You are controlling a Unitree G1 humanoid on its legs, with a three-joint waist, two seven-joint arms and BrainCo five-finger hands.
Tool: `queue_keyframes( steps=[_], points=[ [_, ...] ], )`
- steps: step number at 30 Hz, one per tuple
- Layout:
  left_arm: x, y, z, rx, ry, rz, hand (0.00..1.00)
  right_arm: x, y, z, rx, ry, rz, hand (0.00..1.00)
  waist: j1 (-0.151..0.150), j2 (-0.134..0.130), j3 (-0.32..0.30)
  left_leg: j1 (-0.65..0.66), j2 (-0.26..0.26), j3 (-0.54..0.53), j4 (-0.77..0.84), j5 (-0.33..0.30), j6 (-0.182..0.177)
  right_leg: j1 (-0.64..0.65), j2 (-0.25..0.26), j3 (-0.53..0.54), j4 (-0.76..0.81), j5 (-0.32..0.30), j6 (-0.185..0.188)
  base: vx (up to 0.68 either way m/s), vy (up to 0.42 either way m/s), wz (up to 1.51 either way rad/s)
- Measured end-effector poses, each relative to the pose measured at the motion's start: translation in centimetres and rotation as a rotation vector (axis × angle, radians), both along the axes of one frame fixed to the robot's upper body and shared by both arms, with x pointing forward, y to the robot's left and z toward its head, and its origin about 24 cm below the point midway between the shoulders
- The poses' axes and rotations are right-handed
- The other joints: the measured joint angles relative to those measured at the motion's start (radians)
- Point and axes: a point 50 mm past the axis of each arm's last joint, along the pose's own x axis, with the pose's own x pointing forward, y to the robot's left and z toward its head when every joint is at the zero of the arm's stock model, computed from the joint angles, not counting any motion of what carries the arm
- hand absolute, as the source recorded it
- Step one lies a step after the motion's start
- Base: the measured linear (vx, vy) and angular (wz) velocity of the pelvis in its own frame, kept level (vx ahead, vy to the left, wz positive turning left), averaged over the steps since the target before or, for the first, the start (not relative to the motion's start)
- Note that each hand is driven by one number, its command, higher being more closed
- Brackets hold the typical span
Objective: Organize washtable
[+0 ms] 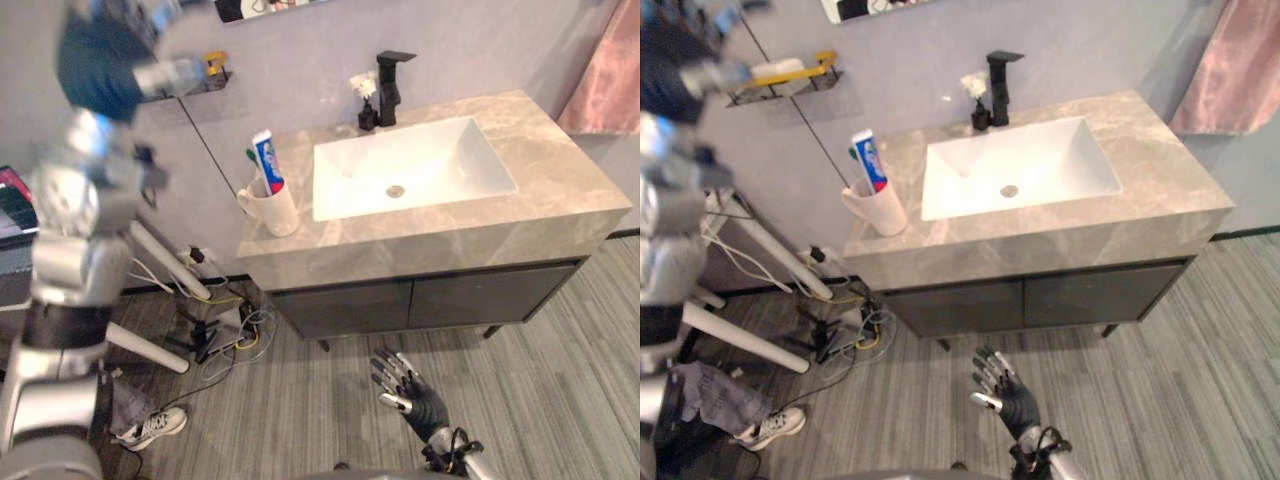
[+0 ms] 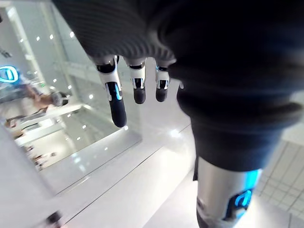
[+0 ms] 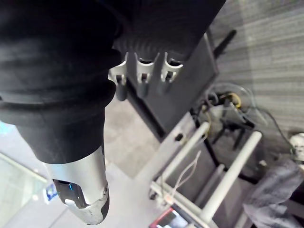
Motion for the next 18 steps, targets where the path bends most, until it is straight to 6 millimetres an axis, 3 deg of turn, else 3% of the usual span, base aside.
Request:
queue_keyframes(
  steps=[1,2,3,7,13,18],
  points=[
    [-0.8,-0.4,-2.7,0.005,0.082,-0.033,0.00,-0.1,-0.2,-0.4,-0.003,0.017,-0.012,0.00,0.001,-0.003,-0.002,0.000,0.002,0.000,0.000,0.000,0.000,0.000,0.002,0.000,0.000,0.000,0.001,0.00,0.000,0.00],
    [-1.1,-0.6,-3.8,0.001,0.119,-0.045,1.00,-0.2,-0.3,-0.6,-0.004,0.028,-0.019,0.00,0.001,-0.005,-0.003,0.000,0.003,0.000,0.000,0.000,0.000,-0.001,0.003,0.000,-0.001,-0.001,0.001,0.00,0.000,0.00],
    [-1.5,-0.6,-6.3,-0.020,0.210,-0.051,1.00,-0.6,-0.5,-1.2,-0.013,0.059,-0.024,0.00,0.005,-0.014,-0.005,-0.002,0.005,-0.002,0.000,0.000,0.000,-0.001,0.005,0.000,-0.001,-0.001,0.000,0.00,0.000,0.00],
    [-2.5,-1.0,-11.1,-0.102,0.389,-0.054,1.00,-0.8,-1.0,-1.7,-0.036,0.080,-0.035,0.00,0.005,-0.029,-0.011,-0.001,0.005,0.000,0.000,0.000,-0.001,-0.001,0.005,0.003,-0.001,-0.001,0.000,0.00,0.000,0.00],
    [-2.9,-3.2,-15.0,-0.172,0.519,-0.066,1.00,-0.6,-1.4,-1.7,-0.047,0.078,-0.045,0.00,0.001,-0.045,0.009,-0.005,0.006,0.029,0.002,-0.003,-0.004,-0.021,0.007,0.039,-0.001,0.002,-0.003,-0.03,-0.001,-0.15],
    [-2.3,-3.7,-16.3,-0.202,0.556,0.003,1.00,0.0,-2.0,-0.7,-0.061,0.026,-0.056,0.00,-0.006,-0.060,0.058,-0.035,0.011,0.061,0.002,-0.006,-0.007,-0.073,0.016,0.078,-0.001,0.009,-0.009,-0.04,-0.015,-0.24]
  ],
)
